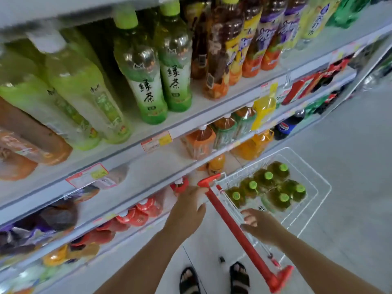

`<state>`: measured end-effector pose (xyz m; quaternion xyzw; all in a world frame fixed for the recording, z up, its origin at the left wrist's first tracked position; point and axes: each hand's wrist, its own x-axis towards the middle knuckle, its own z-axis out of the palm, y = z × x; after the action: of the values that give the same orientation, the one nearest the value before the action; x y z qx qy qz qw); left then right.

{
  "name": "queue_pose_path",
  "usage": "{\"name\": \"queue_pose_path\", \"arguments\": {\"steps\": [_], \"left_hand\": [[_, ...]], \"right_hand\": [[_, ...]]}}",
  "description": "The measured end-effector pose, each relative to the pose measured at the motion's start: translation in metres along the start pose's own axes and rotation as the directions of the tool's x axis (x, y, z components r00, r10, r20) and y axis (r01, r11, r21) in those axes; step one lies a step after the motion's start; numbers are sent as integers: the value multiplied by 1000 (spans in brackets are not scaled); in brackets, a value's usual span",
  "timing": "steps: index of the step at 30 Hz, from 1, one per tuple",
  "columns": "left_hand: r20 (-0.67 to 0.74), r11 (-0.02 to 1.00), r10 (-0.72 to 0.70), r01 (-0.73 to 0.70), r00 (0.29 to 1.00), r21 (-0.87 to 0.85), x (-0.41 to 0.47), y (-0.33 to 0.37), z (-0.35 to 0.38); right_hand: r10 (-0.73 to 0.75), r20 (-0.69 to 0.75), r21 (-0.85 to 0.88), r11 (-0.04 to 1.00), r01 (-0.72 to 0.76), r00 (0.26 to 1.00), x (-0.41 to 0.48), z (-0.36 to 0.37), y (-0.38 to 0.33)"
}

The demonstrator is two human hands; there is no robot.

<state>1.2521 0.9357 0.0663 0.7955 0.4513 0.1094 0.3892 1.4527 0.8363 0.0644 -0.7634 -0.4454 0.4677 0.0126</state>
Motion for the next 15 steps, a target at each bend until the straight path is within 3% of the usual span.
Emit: {"name": "queue_pose_path", "arguments": {"steps": [3,7,10,15], "left_hand": [[162,999,-36,32,986,27,2,-27,41],[223,982,-95,55,970,180,21,-53,76],[183,932,-64,-6,981,362,32,-55,94],[140,902,-60,-6,988,432,27,-32,118]], "right_hand": [[17,40,-2,1000,-17,999,1,34,20],[-17,10,-23,1000,17,1000,7,60,41],[-79,28,-2,997,80,996,12,58,53],[-115,49,45,993,112,992,5,44,82]]}}
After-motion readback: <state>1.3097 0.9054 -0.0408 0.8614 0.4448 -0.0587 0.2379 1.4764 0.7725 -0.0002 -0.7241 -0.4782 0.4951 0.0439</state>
